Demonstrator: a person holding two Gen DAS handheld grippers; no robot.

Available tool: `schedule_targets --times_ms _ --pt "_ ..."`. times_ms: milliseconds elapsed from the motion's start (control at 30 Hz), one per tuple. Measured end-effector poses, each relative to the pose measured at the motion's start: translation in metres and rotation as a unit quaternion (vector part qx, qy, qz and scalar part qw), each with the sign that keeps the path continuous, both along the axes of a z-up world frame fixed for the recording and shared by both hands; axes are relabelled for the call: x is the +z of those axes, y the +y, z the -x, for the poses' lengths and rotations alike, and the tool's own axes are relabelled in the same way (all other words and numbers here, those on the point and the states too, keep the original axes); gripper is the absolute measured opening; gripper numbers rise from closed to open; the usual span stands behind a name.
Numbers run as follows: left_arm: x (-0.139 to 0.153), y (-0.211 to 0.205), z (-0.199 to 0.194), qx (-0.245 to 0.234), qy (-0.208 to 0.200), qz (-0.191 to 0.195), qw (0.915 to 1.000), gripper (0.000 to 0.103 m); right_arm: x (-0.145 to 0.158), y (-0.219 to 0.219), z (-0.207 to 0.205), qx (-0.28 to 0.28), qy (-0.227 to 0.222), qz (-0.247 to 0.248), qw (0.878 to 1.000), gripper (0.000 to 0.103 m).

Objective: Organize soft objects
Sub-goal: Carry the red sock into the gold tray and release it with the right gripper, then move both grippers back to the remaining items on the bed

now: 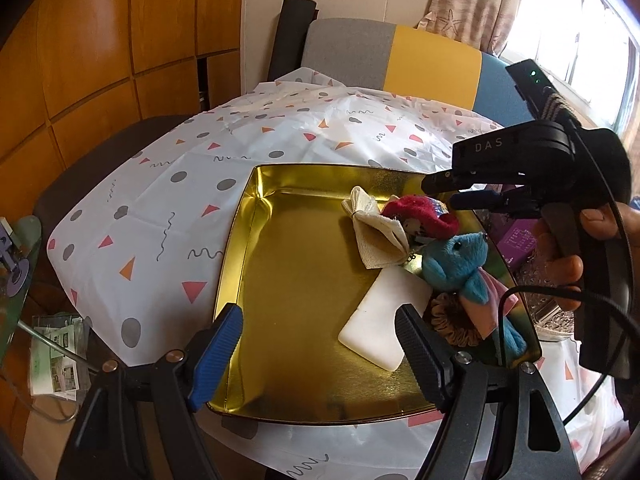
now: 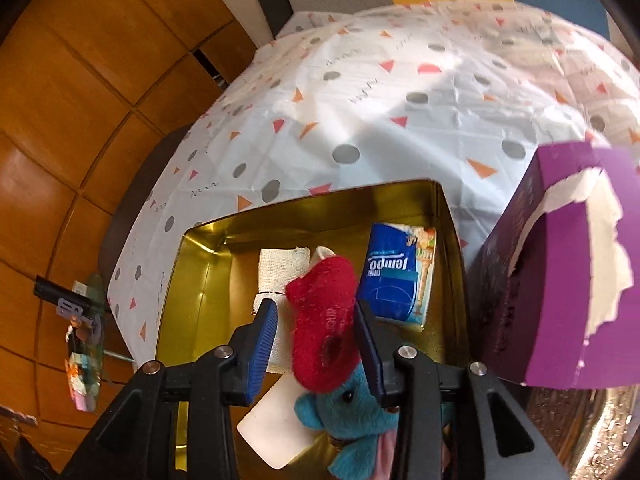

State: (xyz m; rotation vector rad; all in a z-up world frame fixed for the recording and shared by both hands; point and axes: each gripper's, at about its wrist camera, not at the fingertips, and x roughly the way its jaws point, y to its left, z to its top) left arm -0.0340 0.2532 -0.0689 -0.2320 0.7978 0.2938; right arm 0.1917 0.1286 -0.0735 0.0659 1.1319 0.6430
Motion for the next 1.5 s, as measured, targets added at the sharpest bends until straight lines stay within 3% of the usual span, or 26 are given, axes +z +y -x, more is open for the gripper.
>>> schedule_targets --times_ms 567,733,900,1067,1267,1500 --pt "0.007 -0.012 0.002 -0.017 -0.008 -0.01 0.9998 0.079 0.041 -0.026 0.047 0.022 -0.121 0.023 0.992 0.039" --pt "0.011 -0.02 0.0 -0.028 -0.009 -0.015 0.9995 0.079 0.06 -0.051 0.067 0.024 -0.171 0.02 0.985 0.039" --pt "0.013 -0.029 -0.002 -0.04 -0.01 -0.021 0.9989 0.079 0.071 -0.09 0.075 0.006 -0.193 0.016 0.981 0.039" --pt "0.016 -0.041 -0.005 -0.058 -0.011 -0.026 0.9979 0.079 0.07 -0.141 0.078 -0.035 -0.193 0.023 0.98 0.039" --pt "0.025 -0.064 -0.008 -0.096 -0.021 -0.032 0.9946 0.079 0.053 -0.228 0.069 -0.117 -0.161 0.04 0.979 0.039" --pt "0.035 -0.103 -0.019 -0.155 -0.028 -0.038 0.9868 0.079 0.028 -0.364 0.057 -0.268 -0.095 0.023 0.958 0.04"
